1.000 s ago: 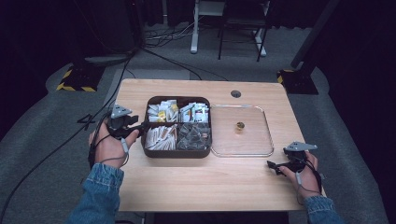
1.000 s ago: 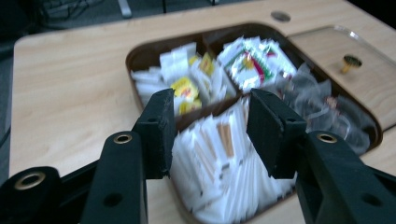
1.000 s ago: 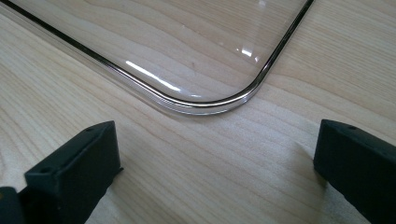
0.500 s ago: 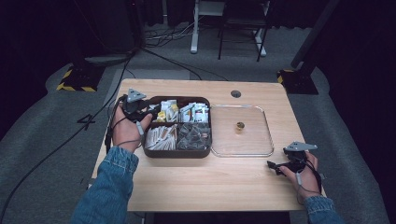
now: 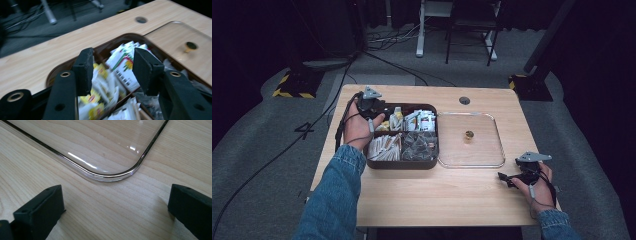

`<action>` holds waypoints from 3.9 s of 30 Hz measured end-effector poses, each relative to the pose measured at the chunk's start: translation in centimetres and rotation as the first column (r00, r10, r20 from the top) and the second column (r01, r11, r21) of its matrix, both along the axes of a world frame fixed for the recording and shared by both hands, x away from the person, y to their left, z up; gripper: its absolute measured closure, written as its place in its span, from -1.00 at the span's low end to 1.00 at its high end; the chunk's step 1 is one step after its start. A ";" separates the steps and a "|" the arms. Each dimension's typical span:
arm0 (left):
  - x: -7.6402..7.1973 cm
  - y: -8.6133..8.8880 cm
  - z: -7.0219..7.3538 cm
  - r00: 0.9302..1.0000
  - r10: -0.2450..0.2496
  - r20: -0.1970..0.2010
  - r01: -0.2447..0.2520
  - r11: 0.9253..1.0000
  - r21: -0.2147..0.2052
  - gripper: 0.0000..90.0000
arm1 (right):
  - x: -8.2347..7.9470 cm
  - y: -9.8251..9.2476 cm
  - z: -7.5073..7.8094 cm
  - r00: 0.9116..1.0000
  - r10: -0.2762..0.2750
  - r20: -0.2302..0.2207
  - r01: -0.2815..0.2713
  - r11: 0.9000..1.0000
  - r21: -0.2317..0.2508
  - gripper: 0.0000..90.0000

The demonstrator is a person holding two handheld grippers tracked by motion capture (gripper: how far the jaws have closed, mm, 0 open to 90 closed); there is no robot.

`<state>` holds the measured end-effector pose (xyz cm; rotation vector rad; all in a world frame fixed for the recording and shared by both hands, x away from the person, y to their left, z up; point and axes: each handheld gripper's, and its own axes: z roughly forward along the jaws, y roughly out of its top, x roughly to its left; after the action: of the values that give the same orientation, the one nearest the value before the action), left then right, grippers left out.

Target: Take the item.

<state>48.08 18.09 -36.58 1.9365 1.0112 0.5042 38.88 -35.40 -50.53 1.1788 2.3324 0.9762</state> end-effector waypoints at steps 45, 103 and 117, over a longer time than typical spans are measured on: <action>5.0 -7.9 -6.4 0.972 -0.186 -0.145 0.192 0.981 0.028 -0.05 | 0.0 0.0 0.0 1.000 0.002 0.000 -0.002 1.000 0.000 -1.00; 4.5 -7.3 -6.2 0.980 0.036 -0.195 0.019 0.961 0.276 0.99 | 0.0 0.0 0.0 1.000 0.002 0.000 -0.002 1.000 0.000 -1.00; 2.3 -4.6 -1.8 0.993 -0.078 -0.088 0.084 0.994 0.073 1.00 | 0.0 0.0 0.0 1.000 0.002 0.000 -0.002 1.000 0.000 -1.00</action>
<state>50.34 13.46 -38.37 2.0737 0.9747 0.4232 38.89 -35.42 -50.53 1.1765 2.3340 0.9764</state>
